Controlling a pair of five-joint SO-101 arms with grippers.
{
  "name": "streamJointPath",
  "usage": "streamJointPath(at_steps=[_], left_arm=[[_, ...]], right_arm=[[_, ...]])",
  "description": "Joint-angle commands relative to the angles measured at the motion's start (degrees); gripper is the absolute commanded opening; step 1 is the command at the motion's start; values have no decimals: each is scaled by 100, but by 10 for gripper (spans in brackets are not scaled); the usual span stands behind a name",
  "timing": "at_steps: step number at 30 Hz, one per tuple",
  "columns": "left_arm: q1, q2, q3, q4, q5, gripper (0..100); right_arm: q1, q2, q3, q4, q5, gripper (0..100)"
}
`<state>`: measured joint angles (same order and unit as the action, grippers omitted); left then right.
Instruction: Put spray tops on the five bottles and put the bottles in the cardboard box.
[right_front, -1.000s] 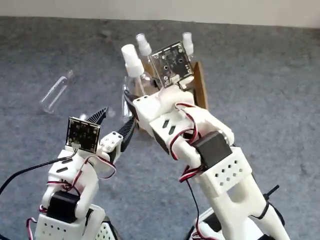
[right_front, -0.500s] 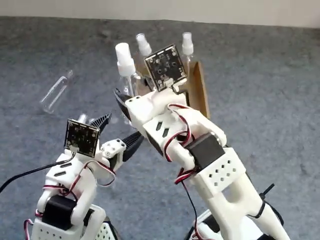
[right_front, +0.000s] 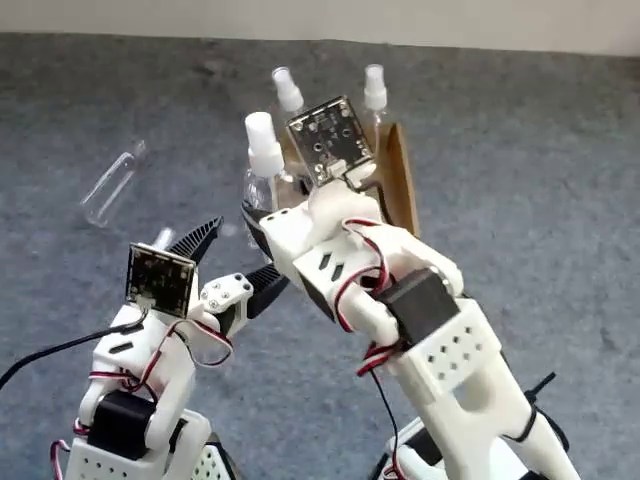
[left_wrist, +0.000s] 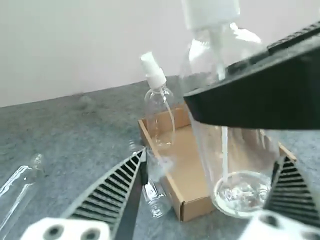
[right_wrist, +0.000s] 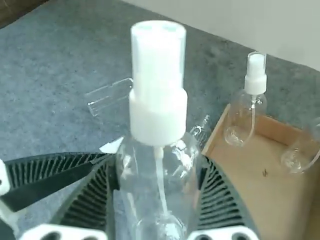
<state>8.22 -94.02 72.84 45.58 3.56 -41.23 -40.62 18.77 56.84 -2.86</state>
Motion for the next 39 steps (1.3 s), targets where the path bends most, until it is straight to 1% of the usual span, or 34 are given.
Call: streamJointPath(at_steps=[1,3,6,8,12,15,18,24,26,30,33,39], left_arm=[[-163,66,-13,-158,18,315],[-163,66,-13,-158,18,315],[-163,66,-13,-158,18,315],[-163,57,-13,-158,18,306],[-171,13,-4,-149,18,246],[-207,22,22,-149,18,228],[-207,13,171,-185,18,228],[-207,48,207,-185,18,228],[-207,57,207,-185,18,228],[-189,57,215,-185,18,228],[-171,57,259,-185,18,228],[-171,57,488,-554,18,228]], right_arm=[[4,-321,-409,136,264,3],[66,-330,-409,136,273,3],[453,-277,-435,-84,281,3],[989,-145,-435,-391,290,3],[2053,444,-435,-1095,290,3],[2492,831,-409,-1578,290,3],[2633,1182,-382,-1974,281,3],[2633,1780,-242,-2422,264,3],[2668,1859,207,-2976,281,3],[2905,1833,1367,-4532,281,3],[2958,1912,2026,-5385,281,3],[2949,2448,2633,-6202,281,3]])
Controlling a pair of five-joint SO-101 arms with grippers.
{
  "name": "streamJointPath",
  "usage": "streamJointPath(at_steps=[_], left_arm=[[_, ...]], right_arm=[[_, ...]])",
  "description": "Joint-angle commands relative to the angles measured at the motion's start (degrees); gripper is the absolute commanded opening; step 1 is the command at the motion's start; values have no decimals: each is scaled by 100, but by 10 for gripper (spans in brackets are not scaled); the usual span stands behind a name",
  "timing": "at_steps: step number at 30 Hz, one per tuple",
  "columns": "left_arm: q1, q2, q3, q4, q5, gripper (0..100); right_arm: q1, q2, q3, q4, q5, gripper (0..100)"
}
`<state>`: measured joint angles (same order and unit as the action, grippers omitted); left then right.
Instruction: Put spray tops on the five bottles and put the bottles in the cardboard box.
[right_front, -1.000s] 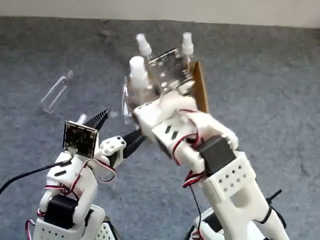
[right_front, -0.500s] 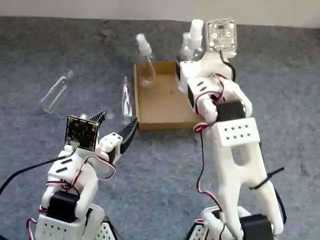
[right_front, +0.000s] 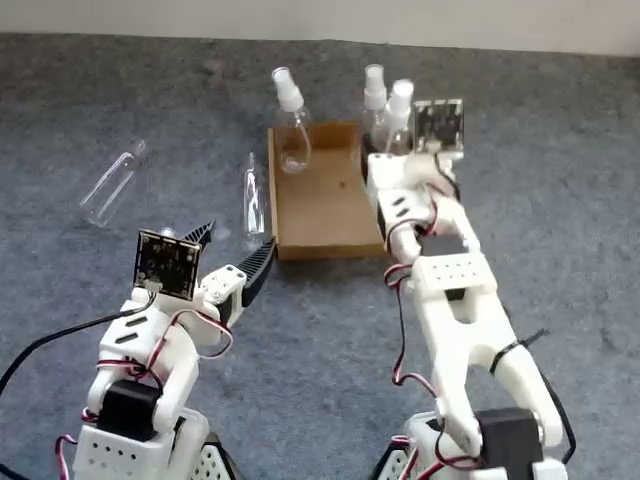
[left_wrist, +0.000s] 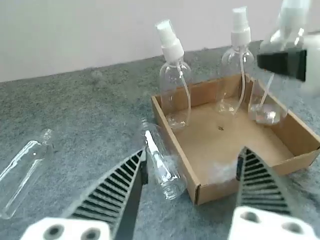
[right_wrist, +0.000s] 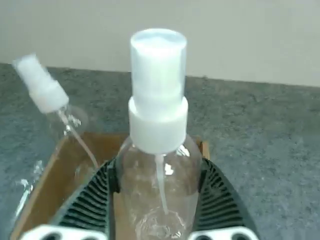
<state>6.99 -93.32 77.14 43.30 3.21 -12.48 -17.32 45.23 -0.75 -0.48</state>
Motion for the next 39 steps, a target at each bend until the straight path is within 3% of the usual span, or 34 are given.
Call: streamJointPath(at_steps=[1,7,19,39], left_arm=[[-48,-13,66,-343,53,228],[-48,-13,66,-352,53,228],[-48,-13,57,-360,53,228],[-48,-13,57,-360,53,228]], right_arm=[[75,277,-13,-558,35,3],[75,1059,-101,-1464,44,3],[75,2246,-1024,-1323,44,3],[101,2273,-998,-1305,53,15]])
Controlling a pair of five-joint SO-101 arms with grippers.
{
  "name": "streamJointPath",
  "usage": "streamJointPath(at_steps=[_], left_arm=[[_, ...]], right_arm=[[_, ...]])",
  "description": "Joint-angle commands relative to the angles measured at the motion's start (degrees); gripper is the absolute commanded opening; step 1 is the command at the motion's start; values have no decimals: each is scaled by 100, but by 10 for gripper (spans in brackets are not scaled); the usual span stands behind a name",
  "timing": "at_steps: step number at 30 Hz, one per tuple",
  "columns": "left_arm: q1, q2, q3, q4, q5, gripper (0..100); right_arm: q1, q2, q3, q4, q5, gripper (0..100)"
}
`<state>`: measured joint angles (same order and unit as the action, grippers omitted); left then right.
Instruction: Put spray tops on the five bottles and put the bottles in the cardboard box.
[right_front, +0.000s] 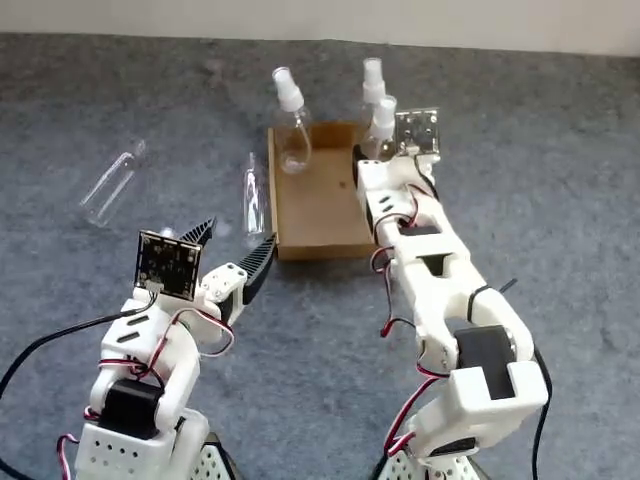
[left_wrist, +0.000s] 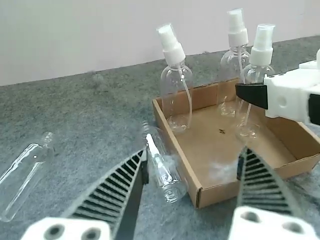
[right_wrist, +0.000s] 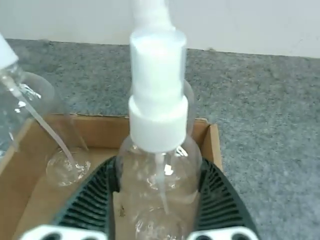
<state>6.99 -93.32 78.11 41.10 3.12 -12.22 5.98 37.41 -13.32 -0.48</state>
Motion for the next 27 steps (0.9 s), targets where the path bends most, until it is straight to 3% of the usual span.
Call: streamJointPath(at_steps=[1,7,21,27], left_arm=[[-48,-13,-40,-141,62,228],[-48,-13,-40,-141,62,228],[-57,-13,-40,-141,62,228],[-66,-13,-40,-141,62,228]], right_arm=[[75,-57,-215,-48,53,34],[66,-57,-207,-48,53,146],[48,-75,-207,-40,53,157],[48,-75,-233,268,53,241]])
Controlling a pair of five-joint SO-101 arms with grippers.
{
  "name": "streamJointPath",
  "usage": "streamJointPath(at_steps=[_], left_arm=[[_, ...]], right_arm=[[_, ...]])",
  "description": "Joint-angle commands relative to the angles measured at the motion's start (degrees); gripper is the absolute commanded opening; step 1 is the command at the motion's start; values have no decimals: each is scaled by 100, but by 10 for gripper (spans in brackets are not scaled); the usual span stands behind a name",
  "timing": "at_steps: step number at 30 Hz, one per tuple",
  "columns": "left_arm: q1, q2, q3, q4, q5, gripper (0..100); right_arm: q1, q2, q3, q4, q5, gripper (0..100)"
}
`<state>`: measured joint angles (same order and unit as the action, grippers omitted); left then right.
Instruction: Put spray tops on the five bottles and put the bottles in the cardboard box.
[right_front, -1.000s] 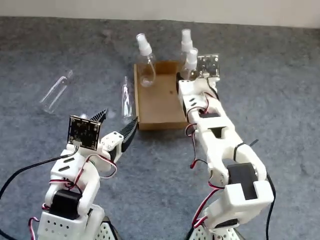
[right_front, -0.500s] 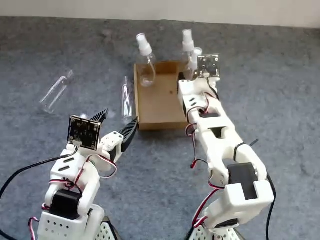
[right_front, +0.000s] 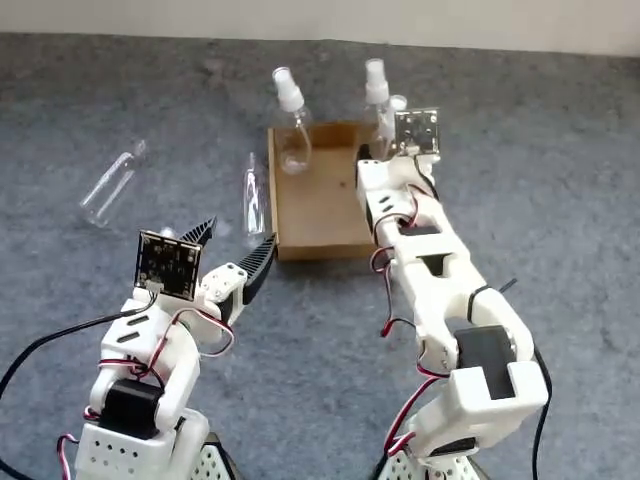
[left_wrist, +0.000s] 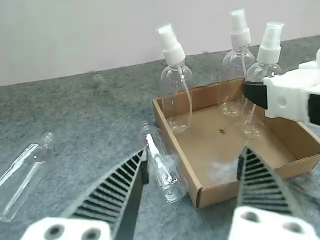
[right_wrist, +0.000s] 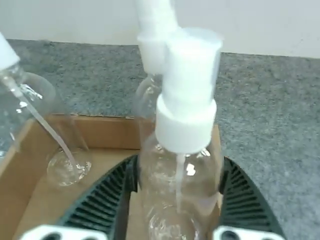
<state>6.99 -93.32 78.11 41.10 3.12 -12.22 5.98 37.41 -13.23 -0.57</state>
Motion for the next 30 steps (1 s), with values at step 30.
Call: streamJointPath(at_steps=[30], left_arm=[[-75,4,-84,-114,70,228]], right_arm=[[40,-3354,-259,3284,44,268]])
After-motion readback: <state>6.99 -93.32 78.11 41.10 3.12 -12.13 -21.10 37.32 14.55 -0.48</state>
